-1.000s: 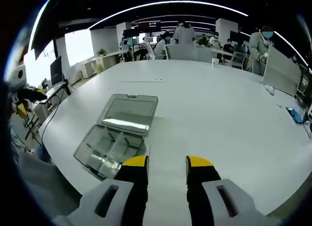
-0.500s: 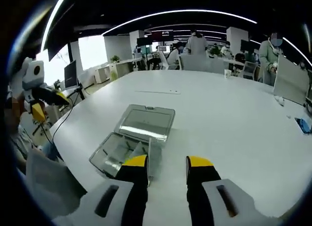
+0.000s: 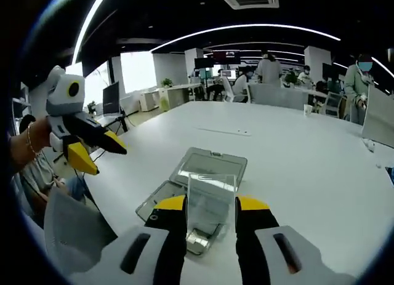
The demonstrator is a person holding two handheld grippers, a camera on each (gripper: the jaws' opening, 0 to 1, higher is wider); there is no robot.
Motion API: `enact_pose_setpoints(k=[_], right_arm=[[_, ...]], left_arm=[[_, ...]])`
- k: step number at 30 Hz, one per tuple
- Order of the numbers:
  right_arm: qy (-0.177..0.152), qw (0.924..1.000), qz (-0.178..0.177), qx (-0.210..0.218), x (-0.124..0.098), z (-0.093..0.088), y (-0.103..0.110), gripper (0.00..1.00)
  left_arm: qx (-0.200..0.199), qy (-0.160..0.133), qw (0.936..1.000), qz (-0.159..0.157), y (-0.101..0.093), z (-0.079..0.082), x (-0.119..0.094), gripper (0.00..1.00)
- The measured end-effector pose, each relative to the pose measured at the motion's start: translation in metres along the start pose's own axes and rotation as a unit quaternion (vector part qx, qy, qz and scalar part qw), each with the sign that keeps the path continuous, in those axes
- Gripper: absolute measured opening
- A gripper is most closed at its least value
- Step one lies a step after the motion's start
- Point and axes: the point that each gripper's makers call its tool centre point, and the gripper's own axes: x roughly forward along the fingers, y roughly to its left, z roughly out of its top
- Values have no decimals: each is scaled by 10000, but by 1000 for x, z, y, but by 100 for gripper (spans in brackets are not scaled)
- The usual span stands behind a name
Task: Insert the divider into the dual guide fixture by aligning both edges with the guide slots and pushing it downward to the bottom, including one-sided entry, uneven engagement, binding, and posture correction.
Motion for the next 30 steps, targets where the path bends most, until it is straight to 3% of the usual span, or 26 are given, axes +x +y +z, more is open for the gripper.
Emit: enact_pose_setpoints(k=[9,17,22,30], right_arm=[[-251,9992,209,-225,-6,15,12,26],[-425,9982,373,-209,-6,22,26,26],[-521,9976,414,-189,-7,26,32,26],[-595,9968,478,-250,-5,27,41,26]], left_arm=[[-489,-128,9986,-174,-12,8,17,32],[-783,-226,9966,-92,-11,18,31,25],[-1169,-368,9924,-144,-12,25,37,20],[-1339,-369,9900,-241,-16,28,42,14]])
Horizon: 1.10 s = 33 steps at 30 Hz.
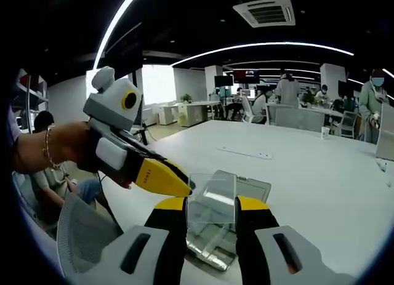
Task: Insert the divider into the dual guide fixture by aligning both edges with the guide slots and pushing it downward to the bottom, including one-sided entry, uneven engagement, binding, and posture correction.
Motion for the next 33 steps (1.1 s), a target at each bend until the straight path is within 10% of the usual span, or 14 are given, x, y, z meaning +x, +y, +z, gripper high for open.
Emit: enact_pose_setpoints(k=[33], right_arm=[[12,9995,165,-258,6,0,10,27]], left_arm=[[-747,301,9967,36,8,-10,-3,0]])
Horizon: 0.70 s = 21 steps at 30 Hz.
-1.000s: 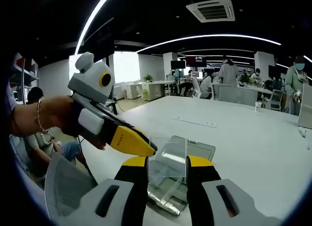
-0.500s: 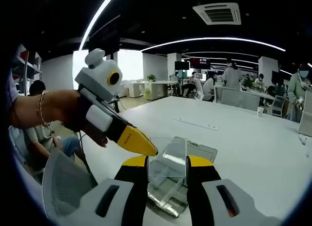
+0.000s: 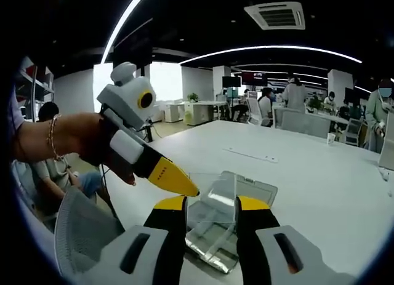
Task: Insert the divider into the dual guide fixture by aligning both edges with the guide slots and pushing it downward to the bottom, including one-sided entry, uneven engagement, binding, and posture correction.
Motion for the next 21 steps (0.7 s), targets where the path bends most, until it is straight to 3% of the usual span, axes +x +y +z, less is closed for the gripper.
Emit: enact_pose_setpoints(k=[9,21], right_arm=[[329,9991,228,-145,0,-13,1,28],[716,9950,579,-391,-18,-26,-20,24]], left_arm=[[105,-43,9999,115,6,1,-3,0],[586,111,9975,376,26,-7,-15,0]])
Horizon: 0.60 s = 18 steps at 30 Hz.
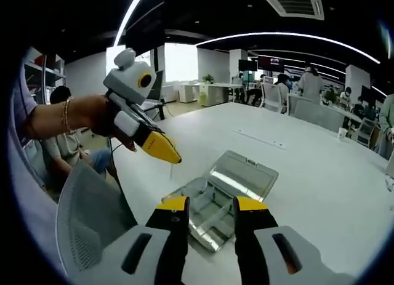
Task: Insert the divider into the dual guide fixture by aligning both edges with the guide slots and pushing it downward to the bottom, including one-sided entry, uneven engagement, binding, and posture correction.
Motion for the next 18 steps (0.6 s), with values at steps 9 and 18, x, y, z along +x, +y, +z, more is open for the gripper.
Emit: enact_pose_setpoints(k=[9,18], right_arm=[[23,9984,556,-78,-15,9,-7,24],[508,9857,1257,-1006,-22,14,5,21]], left_arm=[[910,90,9958,-45,1,2,-3,0],[2132,368,9755,-397,-17,-1,2,0]])
